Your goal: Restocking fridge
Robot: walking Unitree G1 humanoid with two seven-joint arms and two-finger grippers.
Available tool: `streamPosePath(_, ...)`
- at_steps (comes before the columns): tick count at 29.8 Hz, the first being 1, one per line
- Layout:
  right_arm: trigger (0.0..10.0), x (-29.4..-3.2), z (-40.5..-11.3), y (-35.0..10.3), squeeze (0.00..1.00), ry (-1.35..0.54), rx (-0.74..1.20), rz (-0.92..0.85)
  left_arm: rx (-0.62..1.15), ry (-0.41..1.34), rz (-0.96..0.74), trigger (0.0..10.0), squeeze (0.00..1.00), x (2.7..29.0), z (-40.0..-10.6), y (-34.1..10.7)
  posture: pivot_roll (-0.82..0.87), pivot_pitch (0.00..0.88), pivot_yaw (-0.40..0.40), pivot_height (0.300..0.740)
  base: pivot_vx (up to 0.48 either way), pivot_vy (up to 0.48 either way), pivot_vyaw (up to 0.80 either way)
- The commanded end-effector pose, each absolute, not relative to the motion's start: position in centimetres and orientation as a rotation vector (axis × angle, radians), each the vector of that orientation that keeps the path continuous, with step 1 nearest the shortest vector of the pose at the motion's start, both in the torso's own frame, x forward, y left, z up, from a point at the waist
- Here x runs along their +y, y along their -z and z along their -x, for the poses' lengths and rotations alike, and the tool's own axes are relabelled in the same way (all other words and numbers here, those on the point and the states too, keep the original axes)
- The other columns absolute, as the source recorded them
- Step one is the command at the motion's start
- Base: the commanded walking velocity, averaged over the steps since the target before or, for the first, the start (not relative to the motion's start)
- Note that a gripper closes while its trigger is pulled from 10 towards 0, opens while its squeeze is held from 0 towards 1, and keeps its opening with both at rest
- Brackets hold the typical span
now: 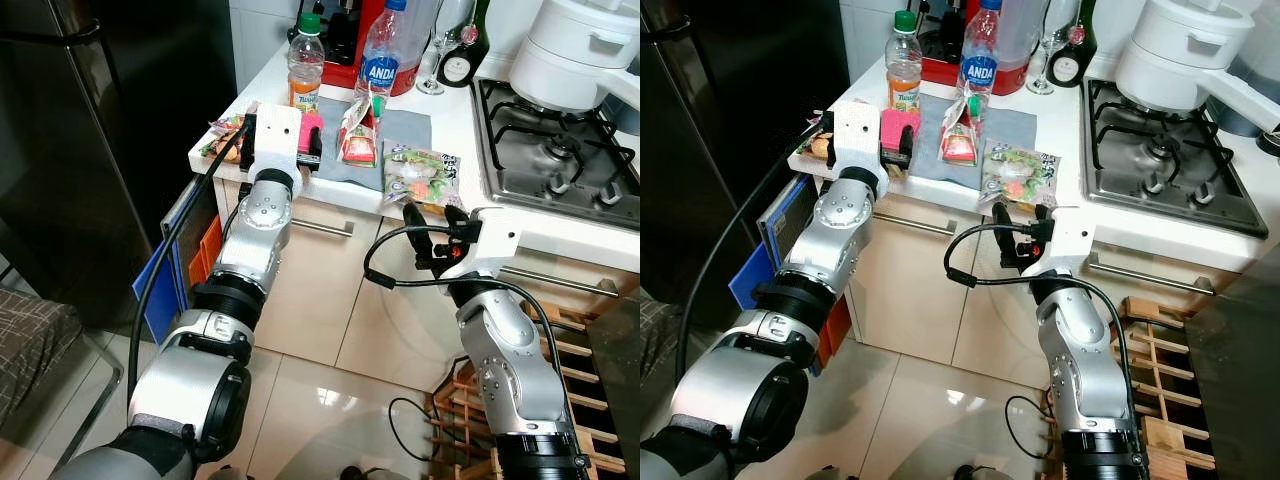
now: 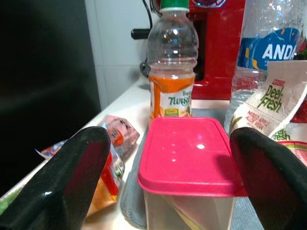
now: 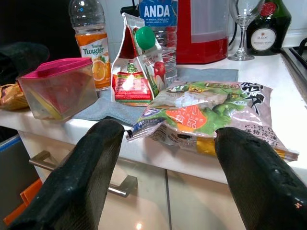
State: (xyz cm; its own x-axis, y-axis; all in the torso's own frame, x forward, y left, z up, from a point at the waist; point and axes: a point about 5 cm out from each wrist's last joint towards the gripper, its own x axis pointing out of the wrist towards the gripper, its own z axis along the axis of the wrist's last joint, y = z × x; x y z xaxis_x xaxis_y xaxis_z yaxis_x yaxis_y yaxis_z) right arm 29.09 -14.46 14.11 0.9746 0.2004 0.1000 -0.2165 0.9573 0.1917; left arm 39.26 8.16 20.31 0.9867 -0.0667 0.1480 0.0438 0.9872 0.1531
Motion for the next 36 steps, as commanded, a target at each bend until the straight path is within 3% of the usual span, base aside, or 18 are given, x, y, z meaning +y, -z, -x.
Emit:
streamPosePath(1,10.0,-14.7,-28.9,-14.1,0.0,-0.207,-0.074,-0.208,-0.194,0.056,-0.164,10.0,0.0,7.9,-39.2,-21.1,-0.09,0.0,-0.068,0.74,0.0,0.0,0.0)
streamPosePath(36,10.0,-14.6,-28.7,-14.1,0.0,-0.27,-0.059,-0.202,-0.017,0.079,-0.134,10.0,0.0,7.4,-39.5,-17.9,-0.1,0.0,-0.069,0.74,0.0,0.0,0.0)
